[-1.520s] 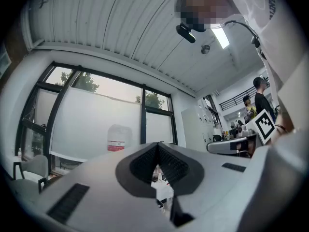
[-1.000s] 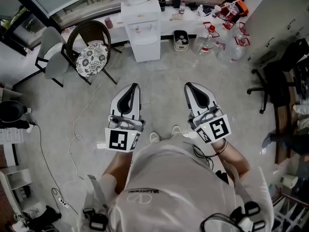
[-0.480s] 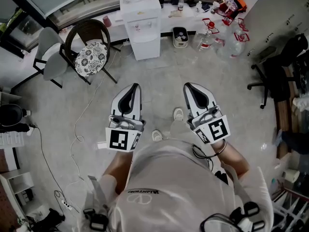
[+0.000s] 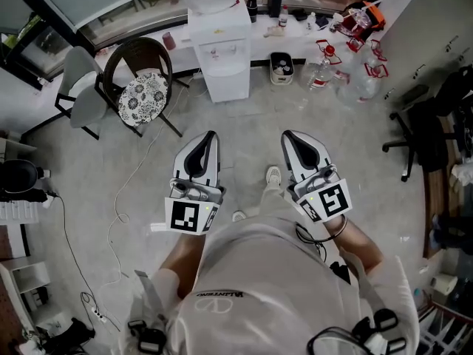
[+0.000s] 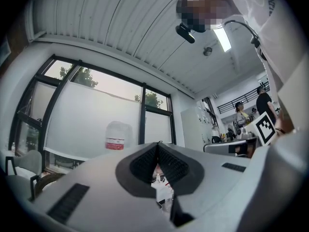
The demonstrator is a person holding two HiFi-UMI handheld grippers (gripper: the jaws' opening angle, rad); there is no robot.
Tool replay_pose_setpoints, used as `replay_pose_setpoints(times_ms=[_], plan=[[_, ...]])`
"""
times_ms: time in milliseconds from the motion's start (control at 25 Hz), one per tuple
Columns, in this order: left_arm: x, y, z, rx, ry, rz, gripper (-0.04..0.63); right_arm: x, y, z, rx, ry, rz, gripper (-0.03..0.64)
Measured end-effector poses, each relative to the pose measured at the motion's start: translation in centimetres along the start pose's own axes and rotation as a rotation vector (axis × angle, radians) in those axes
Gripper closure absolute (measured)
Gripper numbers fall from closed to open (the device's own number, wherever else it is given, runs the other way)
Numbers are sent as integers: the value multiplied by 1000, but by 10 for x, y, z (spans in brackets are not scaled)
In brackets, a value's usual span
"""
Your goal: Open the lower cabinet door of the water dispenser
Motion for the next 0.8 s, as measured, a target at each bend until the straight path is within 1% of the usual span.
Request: replay_pose_setpoints(times_ms=[160,360,560,800], plan=[[-5,7,39,-1,-12,16,594,38,1,23,7,-21,-1,601],[-10,23,94,-11,-44,33,594,95,13,57,-10,-64,12,601],[-20,47,146,-21,-99,38,594,146,26,95,-21,-131,11,601],[-24,81,197,-46,-160,30,594,204,53,133,-58,-203,51,601]])
Point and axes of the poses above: the fingertips, and each gripper's own axes: z forward along the fingers, x to its right, y out of its underside, the point moved 4 cm from there along -z, backward along the fingers, and after that the axes turned 2 degrees about y, right-handed, at the moved point
